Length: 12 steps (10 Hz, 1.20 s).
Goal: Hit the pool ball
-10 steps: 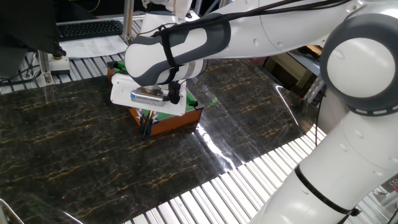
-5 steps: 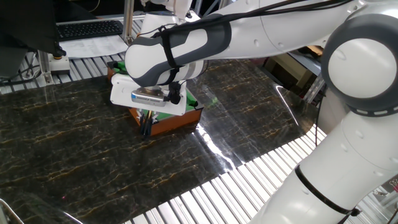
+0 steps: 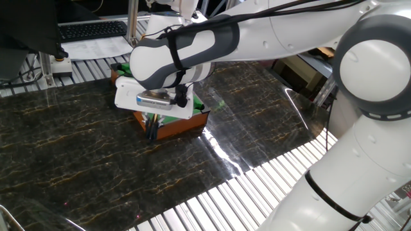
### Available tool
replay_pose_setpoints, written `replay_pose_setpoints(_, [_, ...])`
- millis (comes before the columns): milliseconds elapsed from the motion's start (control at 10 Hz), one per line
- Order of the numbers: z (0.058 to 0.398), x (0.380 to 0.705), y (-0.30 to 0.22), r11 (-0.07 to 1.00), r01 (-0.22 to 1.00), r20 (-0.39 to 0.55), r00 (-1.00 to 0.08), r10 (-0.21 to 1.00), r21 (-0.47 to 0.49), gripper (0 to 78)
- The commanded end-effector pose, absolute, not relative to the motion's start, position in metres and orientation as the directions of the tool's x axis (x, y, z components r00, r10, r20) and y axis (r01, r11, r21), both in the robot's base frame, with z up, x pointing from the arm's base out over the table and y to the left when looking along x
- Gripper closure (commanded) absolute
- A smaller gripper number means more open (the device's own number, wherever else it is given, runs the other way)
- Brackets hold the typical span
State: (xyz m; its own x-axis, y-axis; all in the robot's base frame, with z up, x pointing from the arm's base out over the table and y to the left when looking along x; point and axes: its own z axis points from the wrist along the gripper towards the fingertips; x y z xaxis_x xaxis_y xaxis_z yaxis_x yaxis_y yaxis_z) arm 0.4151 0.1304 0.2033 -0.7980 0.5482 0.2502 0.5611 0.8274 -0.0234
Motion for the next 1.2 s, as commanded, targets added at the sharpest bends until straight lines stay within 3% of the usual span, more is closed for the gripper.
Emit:
replay_pose_setpoints(100, [0.207,0.401,0.109,0.848,0.528,0.25,-0.816,0.522,-0.047,76.4])
replay_pose_setpoints(1200, [0.196,0.382,0.062,0.862,0.5,0.258,-0.825,0.502,-0.077,76.4])
